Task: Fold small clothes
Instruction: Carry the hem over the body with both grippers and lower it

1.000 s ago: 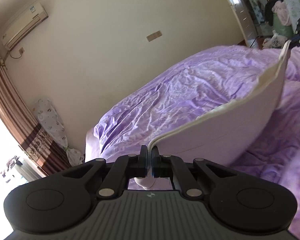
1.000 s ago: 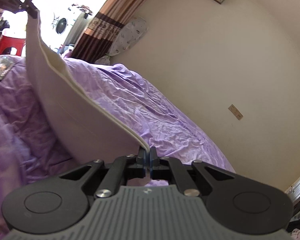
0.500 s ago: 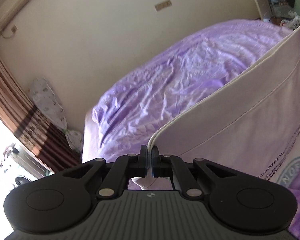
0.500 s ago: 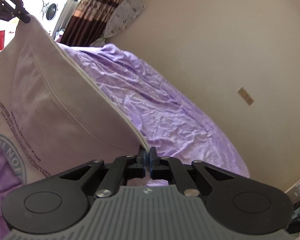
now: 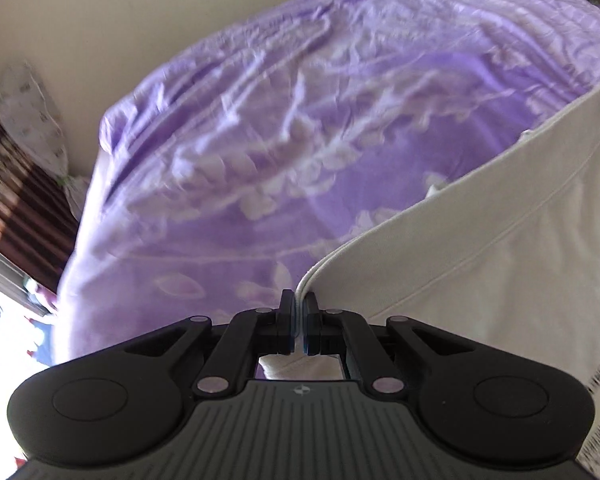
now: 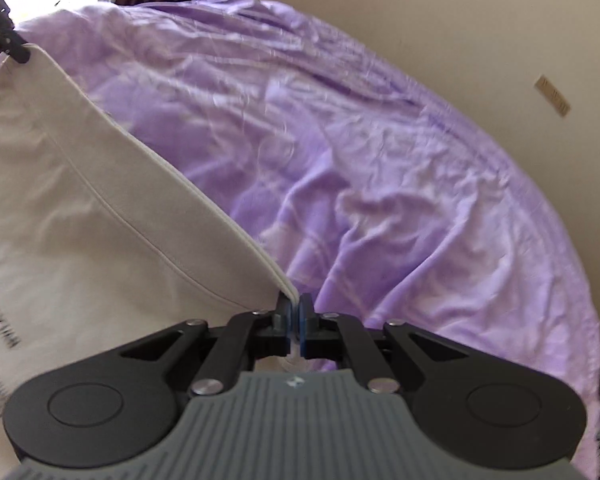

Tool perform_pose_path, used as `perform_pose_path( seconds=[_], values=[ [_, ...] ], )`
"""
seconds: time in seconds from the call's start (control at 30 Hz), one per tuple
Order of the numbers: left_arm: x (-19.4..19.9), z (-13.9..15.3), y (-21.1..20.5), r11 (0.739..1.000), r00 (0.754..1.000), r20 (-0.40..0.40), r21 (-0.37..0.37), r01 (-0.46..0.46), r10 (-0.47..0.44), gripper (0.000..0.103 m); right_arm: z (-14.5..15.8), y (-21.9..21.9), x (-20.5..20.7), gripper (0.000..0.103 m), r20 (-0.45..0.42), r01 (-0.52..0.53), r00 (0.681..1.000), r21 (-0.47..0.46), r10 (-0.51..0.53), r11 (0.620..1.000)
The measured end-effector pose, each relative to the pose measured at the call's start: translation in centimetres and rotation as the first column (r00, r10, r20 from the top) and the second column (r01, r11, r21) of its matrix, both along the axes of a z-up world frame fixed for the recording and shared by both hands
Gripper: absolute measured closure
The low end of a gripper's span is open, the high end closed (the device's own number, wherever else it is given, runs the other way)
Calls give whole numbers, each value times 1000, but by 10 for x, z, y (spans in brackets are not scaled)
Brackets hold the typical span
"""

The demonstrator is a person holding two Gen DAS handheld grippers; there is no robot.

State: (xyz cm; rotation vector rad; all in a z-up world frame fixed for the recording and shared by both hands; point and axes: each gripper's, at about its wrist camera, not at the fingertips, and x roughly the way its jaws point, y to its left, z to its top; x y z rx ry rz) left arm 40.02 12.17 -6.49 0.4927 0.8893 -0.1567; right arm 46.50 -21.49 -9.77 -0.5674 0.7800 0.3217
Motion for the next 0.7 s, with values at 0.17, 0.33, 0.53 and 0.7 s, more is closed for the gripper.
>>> perform_pose_path(
  seconds=[0.17,0.33,0.53,0.7],
  values=[
    [26,-35,10,999,997,-66,-41,-31,28,100,-42,2,26,103,-25,22,999,13,-21,1000],
    [20,-33,13,996,999,-30,-71,-47,45,100,-51,4,24,103,16,53,998,18,-53,998],
    [13,-3,16,991,997,60,-122,-46,54,100,-27,4,21,103,78,82,993,25,-83,996],
    [32,-18,12,989,996,20,-125,-79,82,100,-43,4,42,103,23,120,992,47,-121,992]
  ],
)
